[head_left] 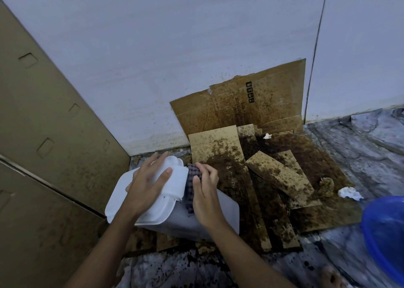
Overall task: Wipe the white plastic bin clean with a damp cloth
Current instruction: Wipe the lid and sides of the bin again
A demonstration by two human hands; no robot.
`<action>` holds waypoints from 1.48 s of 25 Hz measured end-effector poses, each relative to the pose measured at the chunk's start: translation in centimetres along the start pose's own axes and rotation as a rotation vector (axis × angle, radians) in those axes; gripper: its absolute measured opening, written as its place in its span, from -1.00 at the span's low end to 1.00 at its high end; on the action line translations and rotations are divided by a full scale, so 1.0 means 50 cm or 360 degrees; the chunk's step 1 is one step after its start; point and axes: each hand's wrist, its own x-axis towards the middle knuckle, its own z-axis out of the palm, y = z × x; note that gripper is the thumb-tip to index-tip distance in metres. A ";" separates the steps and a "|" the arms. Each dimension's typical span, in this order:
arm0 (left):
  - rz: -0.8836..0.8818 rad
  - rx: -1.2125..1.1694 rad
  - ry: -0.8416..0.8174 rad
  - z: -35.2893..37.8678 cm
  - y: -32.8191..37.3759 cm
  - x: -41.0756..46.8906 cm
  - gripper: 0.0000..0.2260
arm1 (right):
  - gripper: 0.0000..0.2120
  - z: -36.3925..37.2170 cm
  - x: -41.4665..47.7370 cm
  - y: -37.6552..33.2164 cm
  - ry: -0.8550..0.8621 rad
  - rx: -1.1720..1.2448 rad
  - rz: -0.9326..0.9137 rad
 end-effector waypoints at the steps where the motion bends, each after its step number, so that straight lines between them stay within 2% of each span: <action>1: 0.0048 -0.0067 -0.0013 -0.004 0.004 -0.001 -0.62 | -0.58 0.012 0.002 0.007 -0.0032 -0.0004 0.0007; 4: -0.0002 -0.0157 -0.0111 0.001 0.018 -0.001 -0.67 | -0.58 0.040 0.006 0.033 -0.0065 -0.0096 -0.0012; 8: 0.0083 0.0083 -0.0047 0.018 -0.011 0.000 -0.47 | -0.50 0.052 0.013 0.067 -0.0175 -0.0381 -0.0067; 13: 0.0089 -0.0057 0.0014 0.004 -0.031 0.005 -0.56 | -0.53 0.064 0.011 0.074 -0.0163 -0.0670 -0.0007; 23: 0.0144 0.0088 0.0025 0.012 -0.034 0.008 -0.41 | -0.52 0.081 0.024 0.070 -0.0074 -0.0503 -0.0046; 27: 0.0118 0.0032 0.0041 0.013 -0.023 0.005 -0.45 | -0.53 0.082 0.032 0.078 -0.0042 -0.0531 -0.0072; 37: 0.0069 -0.0014 0.0037 0.008 -0.018 0.001 -0.48 | -0.61 -0.012 0.039 0.262 0.0100 -0.0503 0.0385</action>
